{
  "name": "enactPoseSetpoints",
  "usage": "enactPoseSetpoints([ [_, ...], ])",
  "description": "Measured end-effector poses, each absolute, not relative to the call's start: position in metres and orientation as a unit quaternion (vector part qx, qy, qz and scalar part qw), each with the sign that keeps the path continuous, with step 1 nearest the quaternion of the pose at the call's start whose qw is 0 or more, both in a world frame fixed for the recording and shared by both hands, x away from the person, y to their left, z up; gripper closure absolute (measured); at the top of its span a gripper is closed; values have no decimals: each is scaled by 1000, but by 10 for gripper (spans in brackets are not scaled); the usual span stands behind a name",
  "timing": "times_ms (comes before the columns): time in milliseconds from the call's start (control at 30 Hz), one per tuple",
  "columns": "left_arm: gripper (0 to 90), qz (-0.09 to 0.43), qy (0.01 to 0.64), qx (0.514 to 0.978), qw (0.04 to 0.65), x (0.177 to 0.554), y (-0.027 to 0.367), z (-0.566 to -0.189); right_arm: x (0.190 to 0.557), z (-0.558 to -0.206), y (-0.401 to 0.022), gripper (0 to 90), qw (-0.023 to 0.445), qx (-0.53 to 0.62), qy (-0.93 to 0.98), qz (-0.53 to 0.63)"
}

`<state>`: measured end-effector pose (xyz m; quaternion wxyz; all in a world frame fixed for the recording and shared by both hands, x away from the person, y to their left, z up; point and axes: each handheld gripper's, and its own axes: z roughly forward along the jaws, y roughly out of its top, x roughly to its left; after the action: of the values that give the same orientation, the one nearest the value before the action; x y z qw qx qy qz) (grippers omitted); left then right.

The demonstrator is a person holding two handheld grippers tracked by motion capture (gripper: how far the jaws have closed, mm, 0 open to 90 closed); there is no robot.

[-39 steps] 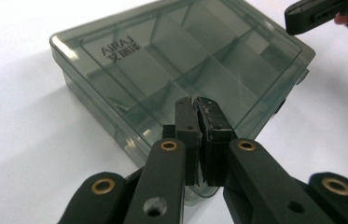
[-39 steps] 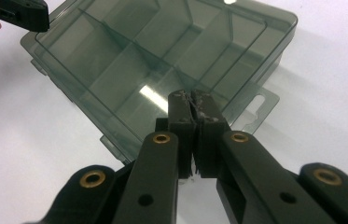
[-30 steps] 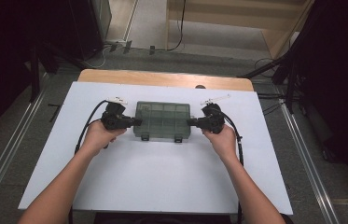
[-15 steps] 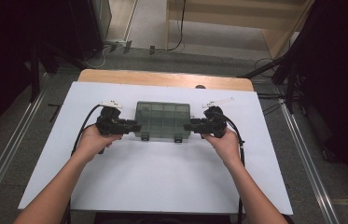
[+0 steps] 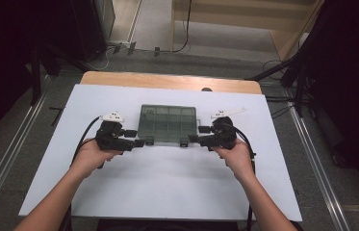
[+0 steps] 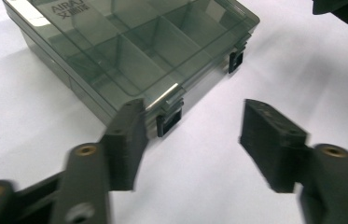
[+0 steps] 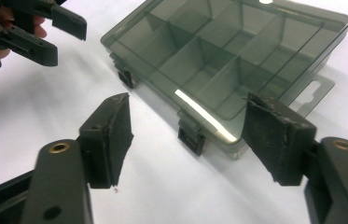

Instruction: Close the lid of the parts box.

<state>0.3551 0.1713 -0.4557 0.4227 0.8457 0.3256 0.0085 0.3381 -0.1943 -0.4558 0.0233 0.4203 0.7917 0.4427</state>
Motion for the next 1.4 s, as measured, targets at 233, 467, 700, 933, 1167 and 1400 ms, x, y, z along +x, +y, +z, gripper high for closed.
enactPoseSetpoints([
  [233,385,33,325,848,417,346,174,-460,328,-465,-192,298,28,415,800,433],
  [467,384,33,326,845,423,334,181,-466,318,-470,-195,291,29,421,801,425],
  [700,383,34,319,851,415,319,187,-471,304,-475,-199,291,20,416,803,427],
  [933,383,37,314,853,415,308,192,-471,290,-476,-201,291,21,408,809,423],
  [1167,383,40,313,854,414,300,197,-473,278,-479,-207,291,27,401,816,416],
  [1400,382,41,315,854,413,295,203,-474,265,-480,-216,291,31,397,816,419],
])
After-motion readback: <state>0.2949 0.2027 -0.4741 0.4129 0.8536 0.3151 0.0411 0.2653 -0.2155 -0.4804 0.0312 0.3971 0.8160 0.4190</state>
